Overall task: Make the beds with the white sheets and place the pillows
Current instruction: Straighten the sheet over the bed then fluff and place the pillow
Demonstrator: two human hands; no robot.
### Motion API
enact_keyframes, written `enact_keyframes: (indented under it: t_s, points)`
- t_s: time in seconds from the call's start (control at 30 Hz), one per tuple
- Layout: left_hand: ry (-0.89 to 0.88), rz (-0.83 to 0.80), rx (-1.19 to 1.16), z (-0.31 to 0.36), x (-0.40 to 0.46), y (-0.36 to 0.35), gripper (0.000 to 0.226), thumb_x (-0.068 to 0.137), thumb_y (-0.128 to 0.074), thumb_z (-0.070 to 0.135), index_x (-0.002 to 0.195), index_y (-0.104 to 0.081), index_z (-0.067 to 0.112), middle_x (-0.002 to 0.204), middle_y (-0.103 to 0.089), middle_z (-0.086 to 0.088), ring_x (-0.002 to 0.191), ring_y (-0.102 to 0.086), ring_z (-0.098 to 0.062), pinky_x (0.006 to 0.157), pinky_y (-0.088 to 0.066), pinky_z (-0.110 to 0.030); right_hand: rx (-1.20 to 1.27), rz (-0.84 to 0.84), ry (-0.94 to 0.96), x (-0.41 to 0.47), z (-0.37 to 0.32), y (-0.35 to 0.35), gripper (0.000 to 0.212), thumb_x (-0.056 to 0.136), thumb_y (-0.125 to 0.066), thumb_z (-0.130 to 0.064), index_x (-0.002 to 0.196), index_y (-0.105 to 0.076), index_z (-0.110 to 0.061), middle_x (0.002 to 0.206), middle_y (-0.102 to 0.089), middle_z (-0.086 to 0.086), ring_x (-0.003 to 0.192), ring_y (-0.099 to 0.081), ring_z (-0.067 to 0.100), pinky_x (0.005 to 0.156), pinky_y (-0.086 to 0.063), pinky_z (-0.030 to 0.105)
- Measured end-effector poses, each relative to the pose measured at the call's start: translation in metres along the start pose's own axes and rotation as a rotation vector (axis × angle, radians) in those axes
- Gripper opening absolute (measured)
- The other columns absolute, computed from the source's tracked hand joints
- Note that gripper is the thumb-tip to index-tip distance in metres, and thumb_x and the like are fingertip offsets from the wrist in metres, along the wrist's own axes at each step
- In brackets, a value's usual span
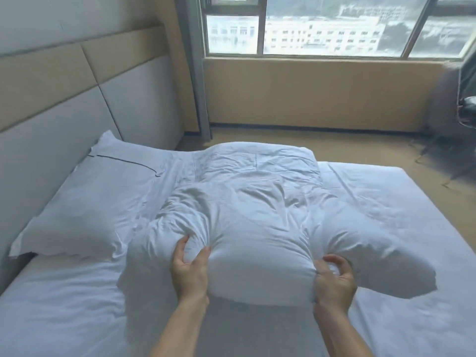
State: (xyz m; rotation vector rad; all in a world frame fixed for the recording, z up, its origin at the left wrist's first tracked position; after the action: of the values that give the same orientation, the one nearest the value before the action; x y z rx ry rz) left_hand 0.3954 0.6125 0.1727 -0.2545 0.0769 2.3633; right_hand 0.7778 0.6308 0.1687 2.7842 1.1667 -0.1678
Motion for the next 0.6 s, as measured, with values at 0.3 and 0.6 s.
enact_keyframes:
  t_s: [0.3, 0.6]
  points:
    - [-0.155, -0.223, 0.212, 0.141, -0.141, 0.141, 0.058, 0.076, -0.085, 0.026, 0.126, -0.059, 0.040, 0.133, -0.055, 0.028, 0.129, -0.049, -0.002, 0.110, -0.040, -0.036, 0.114, -0.114, 0.002, -0.191, -0.094, 0.141, 0.017, 0.080, -0.069, 0.009, 0.081, -0.067, -0.008, 0.050, -0.059, -0.008, 0.044, -0.052, 0.001, 0.053, -0.044, 0.006]
    - [0.127, -0.305, 0.390, 0.038, -0.144, 0.164, 0.086, 0.045, -0.092, 0.038, 0.121, -0.057, 0.019, 0.143, -0.052, -0.007, 0.125, -0.043, -0.011, 0.106, -0.028, -0.023, 0.174, -0.091, -0.062, -0.186, 0.027, 0.189, 0.040, 0.102, -0.040, -0.002, 0.120, -0.067, -0.026, 0.109, -0.072, -0.001, 0.090, -0.066, -0.003, 0.089, -0.043, 0.007]
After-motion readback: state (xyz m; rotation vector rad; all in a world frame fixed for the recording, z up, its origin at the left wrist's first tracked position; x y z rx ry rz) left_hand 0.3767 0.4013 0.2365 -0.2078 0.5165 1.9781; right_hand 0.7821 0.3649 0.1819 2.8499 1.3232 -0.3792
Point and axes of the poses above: each hand's wrist, its own x-axis towards the middle knuckle, its own y-axis out of the back of the hand, z = x × y, the point moved 10 cm from there along x, towards the middle knuckle
